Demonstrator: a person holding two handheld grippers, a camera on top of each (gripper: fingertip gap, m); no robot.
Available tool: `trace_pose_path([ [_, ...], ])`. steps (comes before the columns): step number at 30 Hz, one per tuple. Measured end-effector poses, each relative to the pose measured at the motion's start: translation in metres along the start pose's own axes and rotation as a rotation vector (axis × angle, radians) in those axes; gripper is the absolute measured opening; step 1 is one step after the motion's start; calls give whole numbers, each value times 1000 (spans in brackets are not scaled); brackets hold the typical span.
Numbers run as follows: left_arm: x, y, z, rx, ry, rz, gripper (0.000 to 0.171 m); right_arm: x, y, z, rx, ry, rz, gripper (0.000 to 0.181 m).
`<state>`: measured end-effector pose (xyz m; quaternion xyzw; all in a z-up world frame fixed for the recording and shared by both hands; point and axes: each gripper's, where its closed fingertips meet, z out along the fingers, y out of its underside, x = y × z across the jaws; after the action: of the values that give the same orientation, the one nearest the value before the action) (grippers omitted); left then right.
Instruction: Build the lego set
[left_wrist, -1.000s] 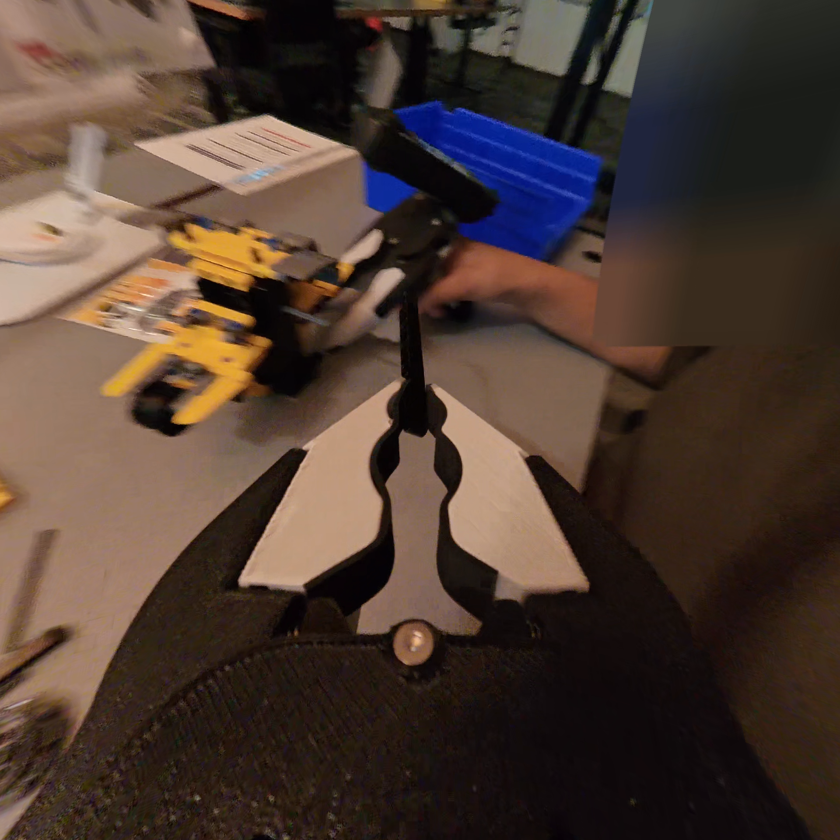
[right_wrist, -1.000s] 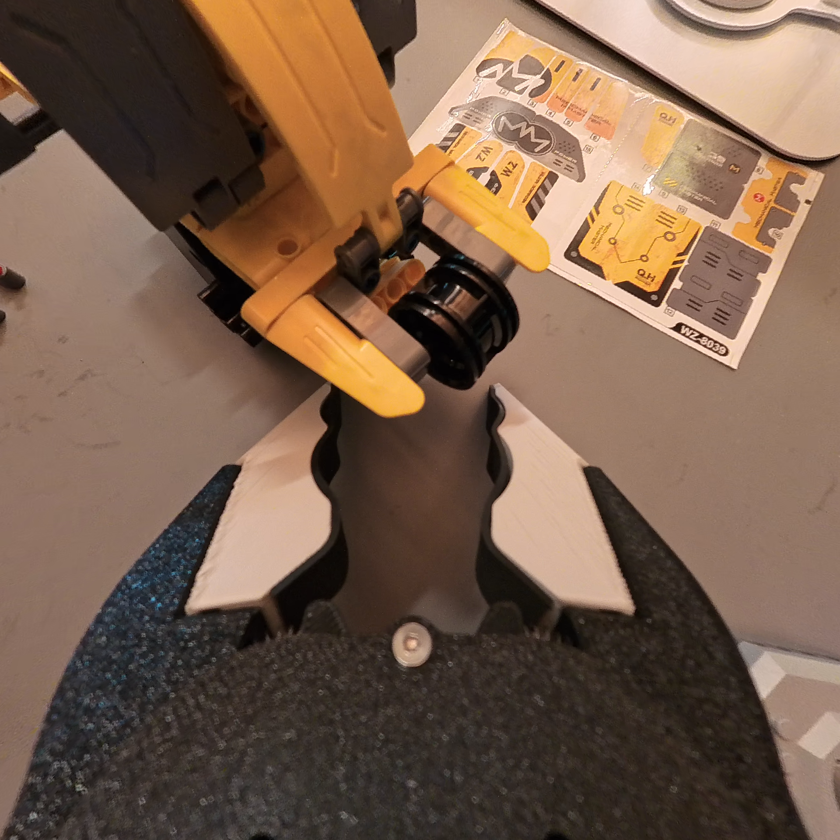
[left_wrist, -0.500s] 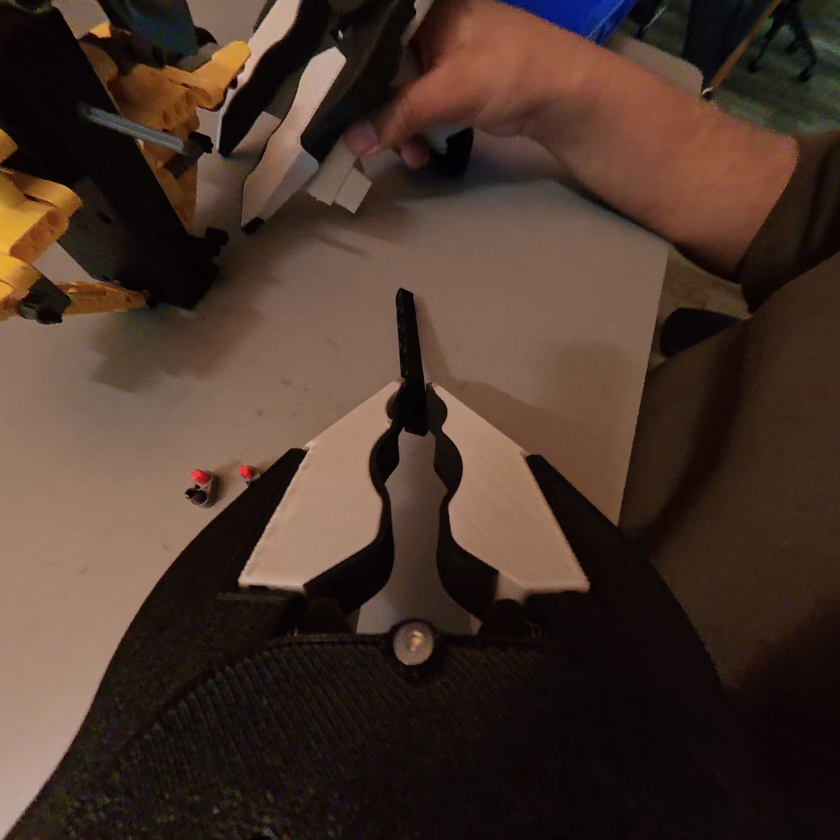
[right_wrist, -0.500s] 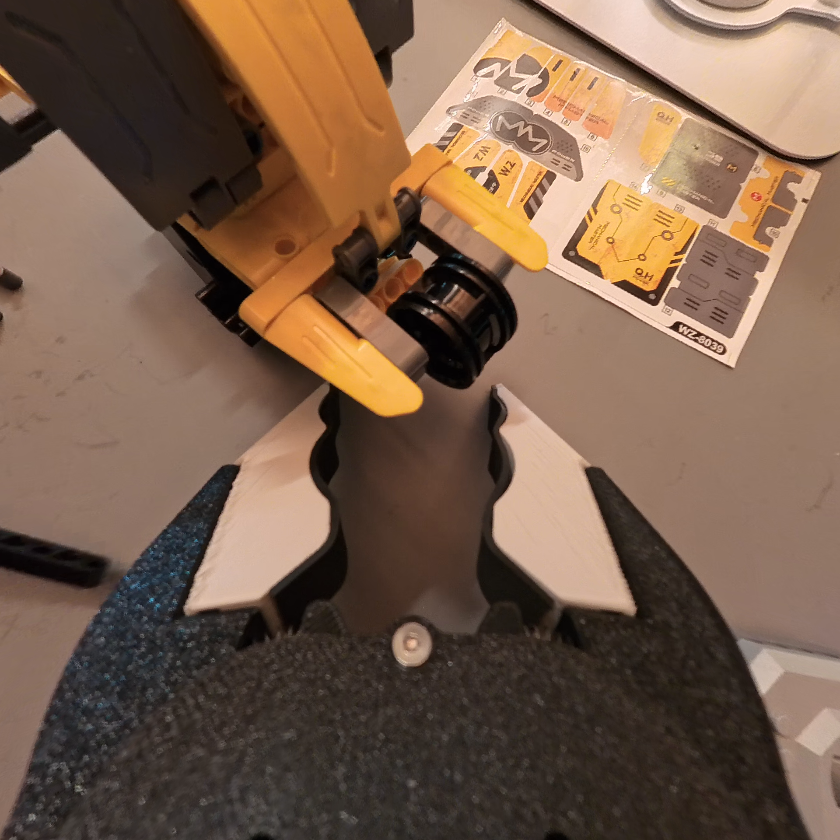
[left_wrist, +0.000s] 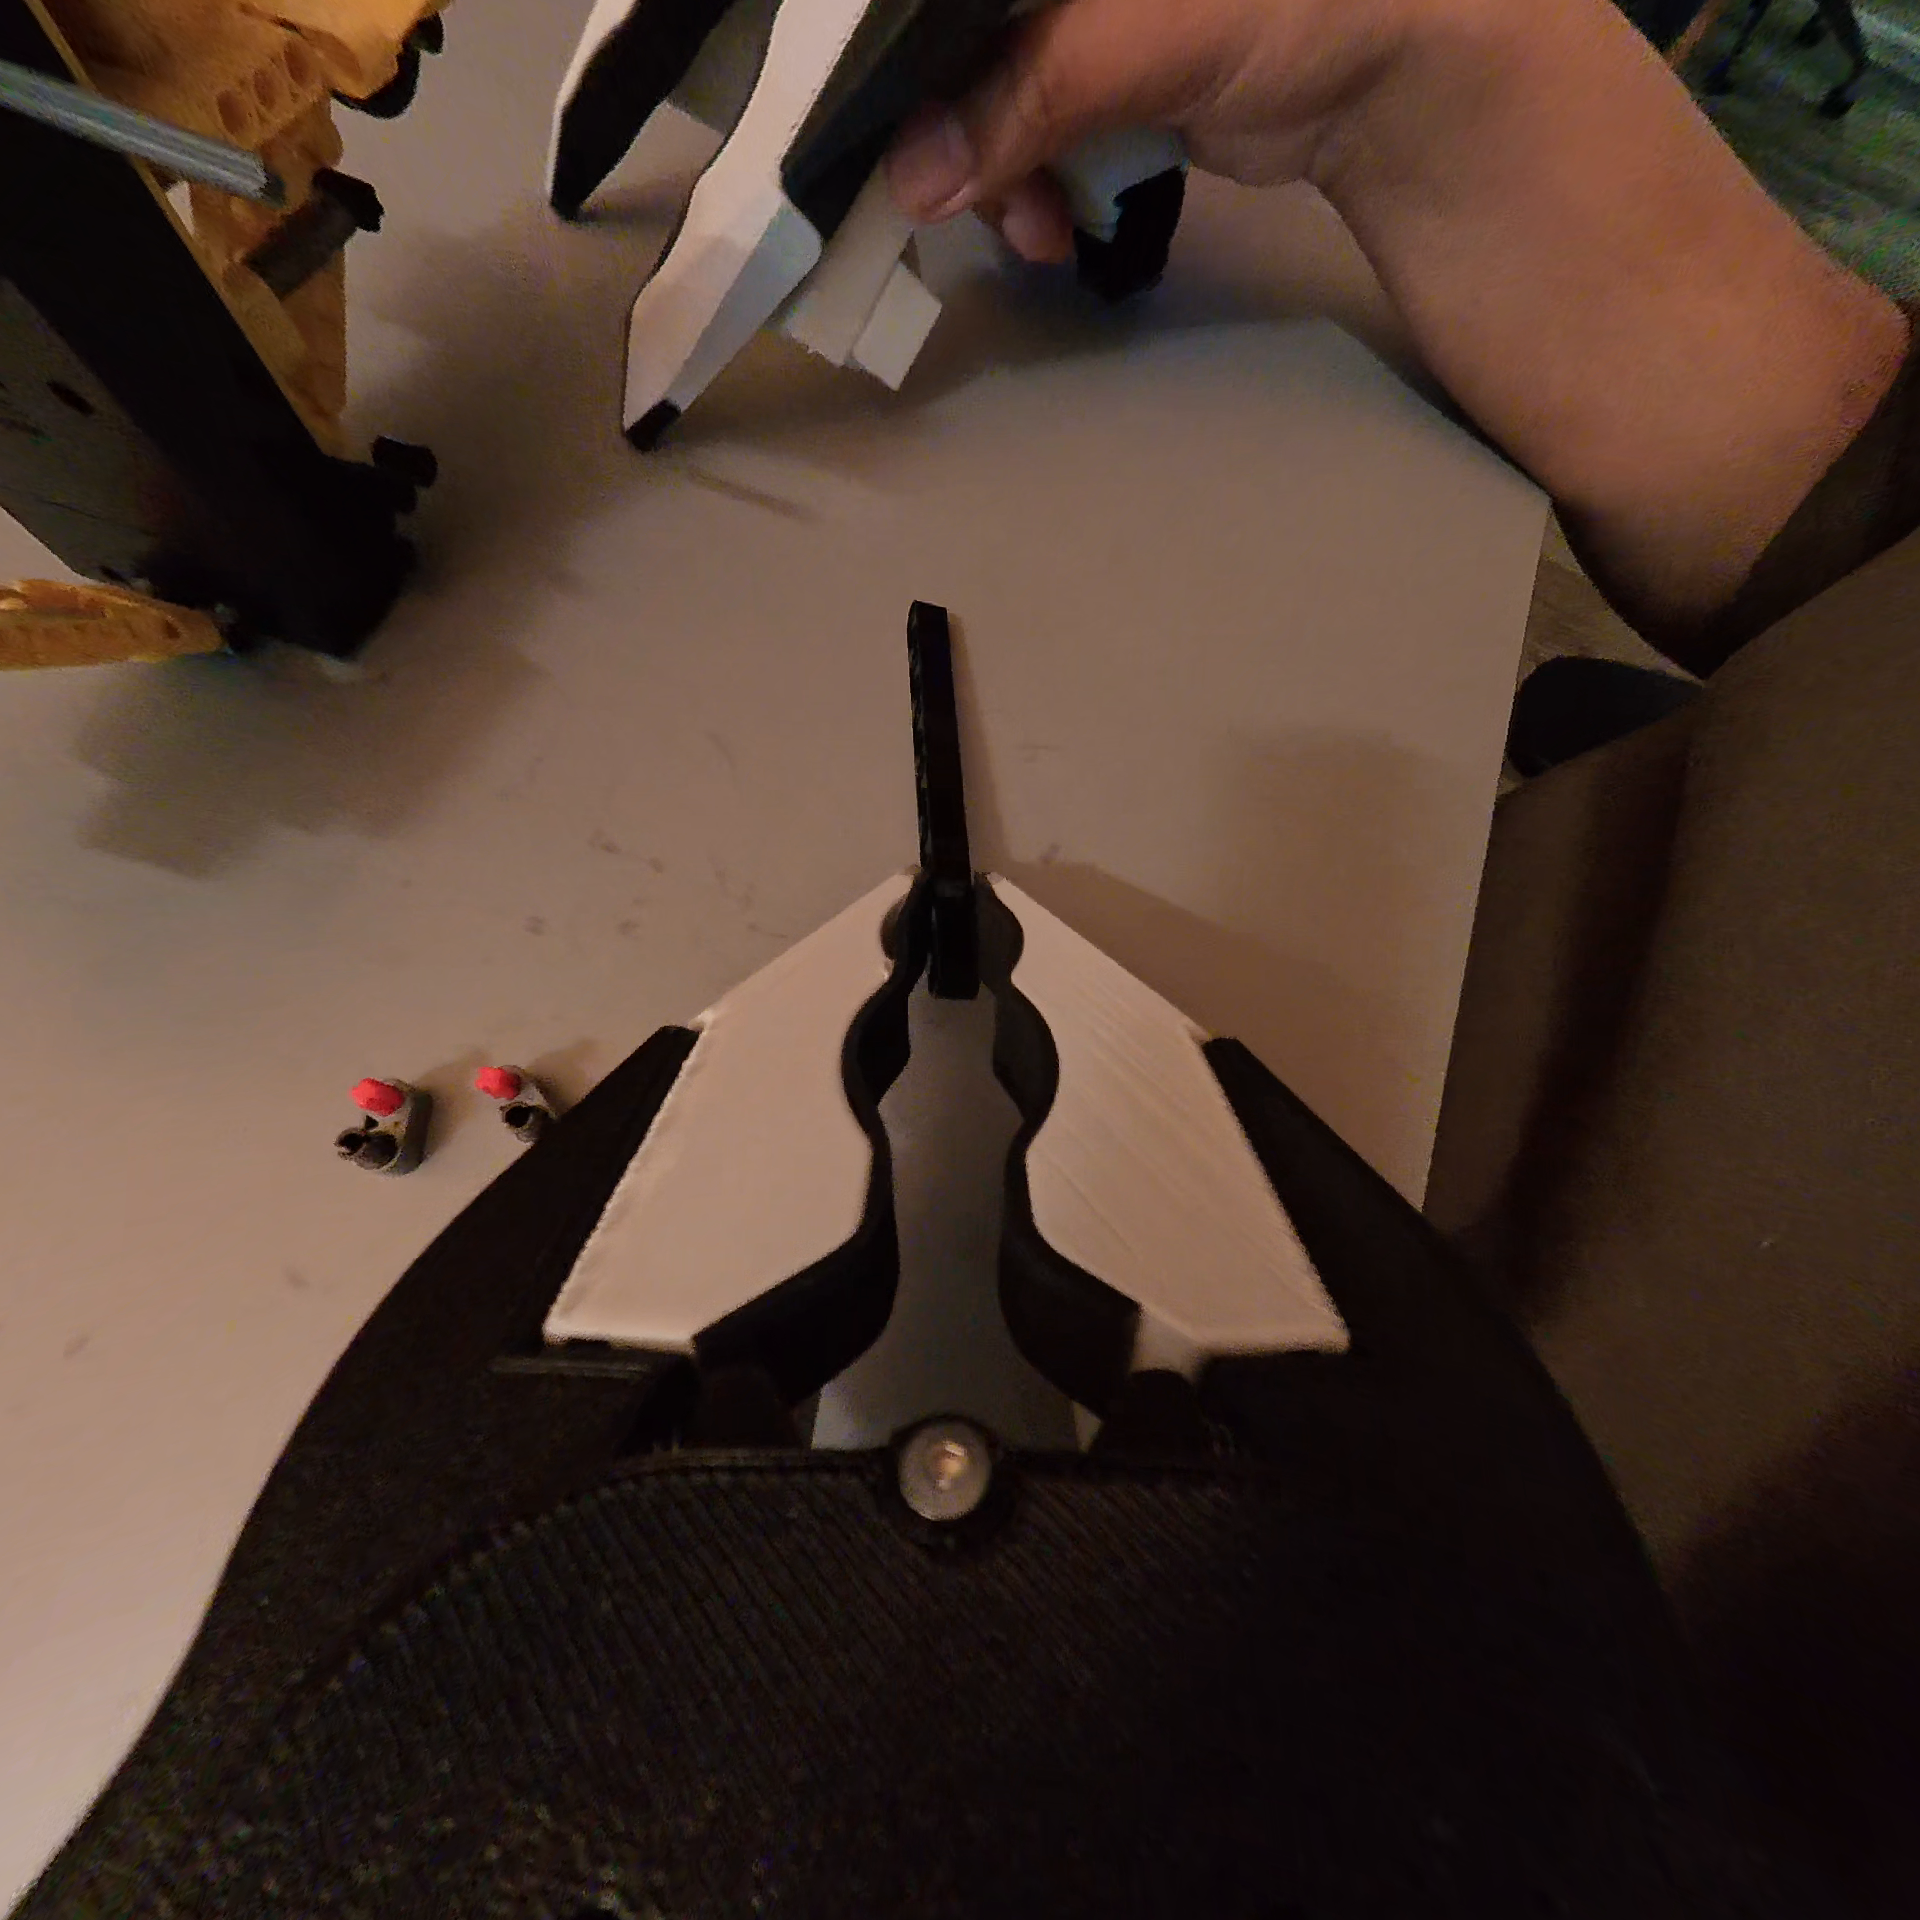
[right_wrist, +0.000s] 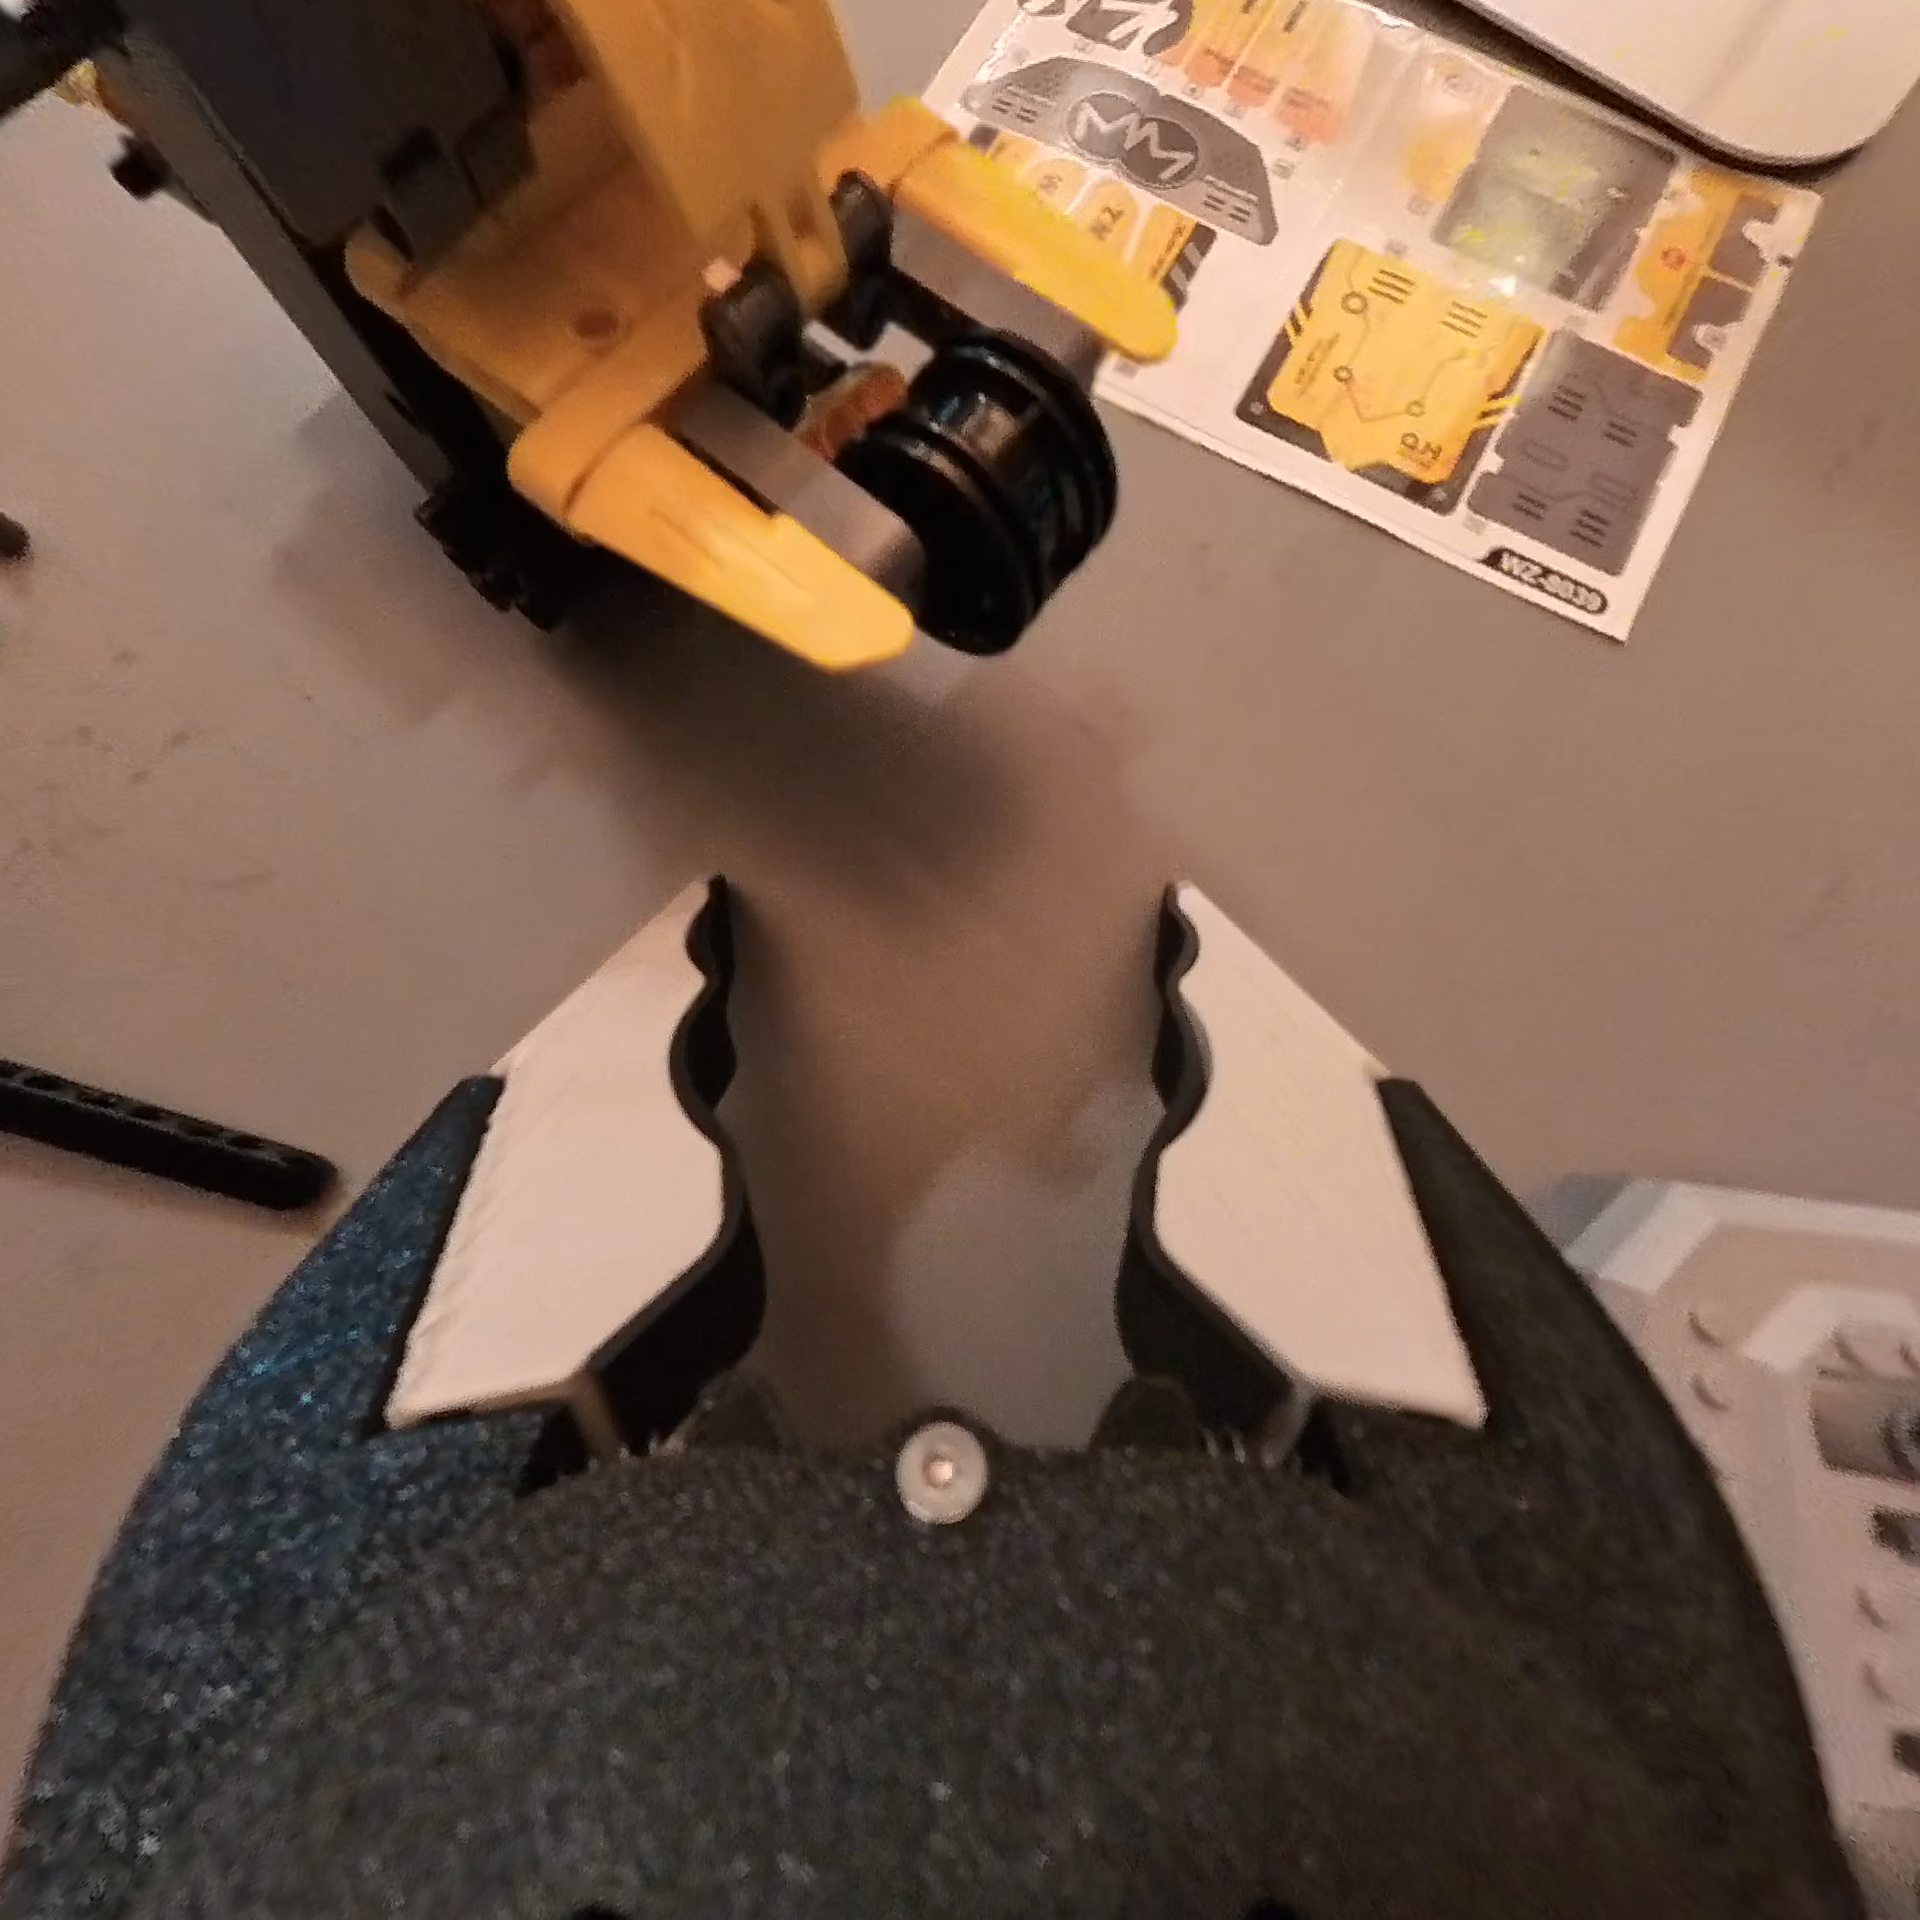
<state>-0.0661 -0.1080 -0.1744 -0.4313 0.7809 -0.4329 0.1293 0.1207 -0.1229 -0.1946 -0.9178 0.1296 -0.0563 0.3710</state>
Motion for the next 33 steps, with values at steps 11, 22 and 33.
trace_pose_path([
  [11,3,0,0,-2,45,-24,2,-43,0,-61,288,-180,123,68],
  [22,3,3,3,-29,12,17,5,-106,9,-80,330,-355,-161,47],
  [33,11,7,-18,49,-69,13,24,-127,19,-63,220,-415,-301,51],
])
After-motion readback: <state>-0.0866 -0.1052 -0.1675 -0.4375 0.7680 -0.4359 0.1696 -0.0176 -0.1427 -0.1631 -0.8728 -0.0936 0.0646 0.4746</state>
